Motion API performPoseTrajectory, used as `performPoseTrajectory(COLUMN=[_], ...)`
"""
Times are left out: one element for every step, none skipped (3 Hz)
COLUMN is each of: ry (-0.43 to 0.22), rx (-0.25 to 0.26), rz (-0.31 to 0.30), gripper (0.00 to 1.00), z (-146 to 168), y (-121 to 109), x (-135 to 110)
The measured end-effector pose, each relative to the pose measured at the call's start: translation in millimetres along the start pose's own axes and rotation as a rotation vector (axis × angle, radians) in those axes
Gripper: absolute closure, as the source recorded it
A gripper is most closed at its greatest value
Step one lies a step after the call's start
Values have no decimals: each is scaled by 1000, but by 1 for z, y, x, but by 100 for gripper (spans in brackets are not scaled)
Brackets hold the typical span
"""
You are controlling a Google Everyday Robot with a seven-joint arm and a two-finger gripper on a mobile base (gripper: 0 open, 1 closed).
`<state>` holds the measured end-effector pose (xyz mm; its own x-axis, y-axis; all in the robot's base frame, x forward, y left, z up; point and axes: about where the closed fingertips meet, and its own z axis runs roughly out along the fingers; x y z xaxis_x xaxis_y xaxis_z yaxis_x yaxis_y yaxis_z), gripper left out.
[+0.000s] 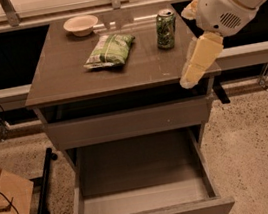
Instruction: Place green jalapeno chip bag into middle drawer
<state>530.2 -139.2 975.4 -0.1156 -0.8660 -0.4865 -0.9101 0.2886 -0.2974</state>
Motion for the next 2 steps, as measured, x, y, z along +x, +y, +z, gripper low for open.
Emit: performPoseTrajectory(ry=[-96,-102], rx=[-28,-30], rz=[-9,-11], gripper=[0,0], z=[33,35], y=[-26,-28], x=[-41,-44])
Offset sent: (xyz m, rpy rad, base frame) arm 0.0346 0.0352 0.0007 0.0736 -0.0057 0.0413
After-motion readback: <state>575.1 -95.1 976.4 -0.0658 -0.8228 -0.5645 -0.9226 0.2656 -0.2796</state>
